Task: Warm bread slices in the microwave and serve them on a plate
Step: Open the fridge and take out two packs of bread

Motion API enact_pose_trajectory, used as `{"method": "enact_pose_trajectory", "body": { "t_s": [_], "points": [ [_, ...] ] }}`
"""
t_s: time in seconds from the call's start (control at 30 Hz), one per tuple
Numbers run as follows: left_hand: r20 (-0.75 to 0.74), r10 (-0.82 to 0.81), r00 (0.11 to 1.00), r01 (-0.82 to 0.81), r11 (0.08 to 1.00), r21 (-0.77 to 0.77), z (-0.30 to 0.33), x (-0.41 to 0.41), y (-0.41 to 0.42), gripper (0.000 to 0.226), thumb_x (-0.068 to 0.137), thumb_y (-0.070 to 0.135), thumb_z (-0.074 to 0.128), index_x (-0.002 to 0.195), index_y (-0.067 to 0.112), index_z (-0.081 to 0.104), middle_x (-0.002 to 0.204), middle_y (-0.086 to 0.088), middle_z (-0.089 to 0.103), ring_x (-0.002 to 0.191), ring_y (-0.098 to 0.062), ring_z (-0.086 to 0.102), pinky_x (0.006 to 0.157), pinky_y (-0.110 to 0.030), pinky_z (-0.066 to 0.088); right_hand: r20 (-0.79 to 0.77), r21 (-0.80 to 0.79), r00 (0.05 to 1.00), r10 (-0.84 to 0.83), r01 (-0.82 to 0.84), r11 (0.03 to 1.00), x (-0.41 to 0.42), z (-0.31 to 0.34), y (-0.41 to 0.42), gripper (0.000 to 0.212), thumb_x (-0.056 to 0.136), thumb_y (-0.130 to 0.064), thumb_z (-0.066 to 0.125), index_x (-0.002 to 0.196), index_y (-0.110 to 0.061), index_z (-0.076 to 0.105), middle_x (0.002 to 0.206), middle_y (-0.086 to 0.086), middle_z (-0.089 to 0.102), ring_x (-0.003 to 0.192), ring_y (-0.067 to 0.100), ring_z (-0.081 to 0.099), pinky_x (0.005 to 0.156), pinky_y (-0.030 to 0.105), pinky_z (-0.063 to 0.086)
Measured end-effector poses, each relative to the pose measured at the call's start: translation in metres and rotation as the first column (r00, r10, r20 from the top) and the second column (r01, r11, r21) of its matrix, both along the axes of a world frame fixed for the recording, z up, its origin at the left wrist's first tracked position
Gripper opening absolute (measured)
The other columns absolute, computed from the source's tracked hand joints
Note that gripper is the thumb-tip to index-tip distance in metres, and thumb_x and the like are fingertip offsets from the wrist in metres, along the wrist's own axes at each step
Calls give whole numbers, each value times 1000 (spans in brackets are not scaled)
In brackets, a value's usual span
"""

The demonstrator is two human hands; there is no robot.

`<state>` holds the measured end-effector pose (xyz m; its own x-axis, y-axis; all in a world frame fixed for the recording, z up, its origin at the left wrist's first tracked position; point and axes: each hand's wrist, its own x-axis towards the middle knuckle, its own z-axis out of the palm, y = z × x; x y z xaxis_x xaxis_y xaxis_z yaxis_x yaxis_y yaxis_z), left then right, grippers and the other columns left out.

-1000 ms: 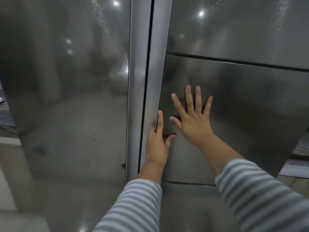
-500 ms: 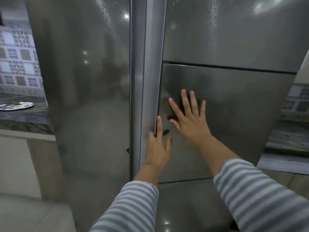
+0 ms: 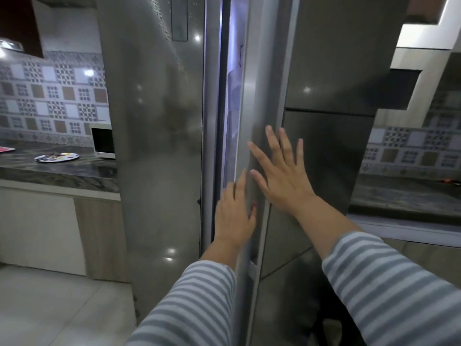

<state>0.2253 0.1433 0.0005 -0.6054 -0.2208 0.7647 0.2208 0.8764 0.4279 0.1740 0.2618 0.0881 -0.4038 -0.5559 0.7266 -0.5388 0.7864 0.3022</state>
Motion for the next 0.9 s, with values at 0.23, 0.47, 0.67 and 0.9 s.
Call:
{"method": "enact_pose_trajectory", "body": {
  "t_s": [0.23,0.47,0.67,0.9],
  "points": [
    [219,19,976,-5,998,-61,25,17,33,122,68,83,45,143,28,-34,157,-1,-28,146,-20,-21,120,-50,4,-202,42,978,-49,59,997,39,28,17,64,97,-51,31,154,-26,12,161,10,-2,148,31,-6,115,59,-5],
    [270,-103,957,123,991,-58,25,21,72,129,50,99,24,131,30,-48,146,2,-46,139,-17,-37,115,-57,-11,-275,49,916,-292,316,947,61,31,73,73,94,-54,38,154,-28,7,160,12,-9,148,31,-9,114,61,-6],
    [256,-158,954,201,968,-152,28,8,106,138,61,88,51,136,21,-43,147,-2,-46,139,-22,-37,112,-59,-13,-249,109,843,-477,514,851,71,20,124,81,88,-67,31,150,-38,-12,156,11,-27,143,39,-23,103,61,-28],
    [131,-203,970,230,942,-246,14,3,165,130,64,83,51,143,26,-35,149,-3,-44,142,-31,-30,113,-64,-6,-217,61,834,-507,530,846,70,16,200,84,82,-66,45,151,-44,2,161,11,-10,145,42,-11,107,68,-14]
  ]
}}
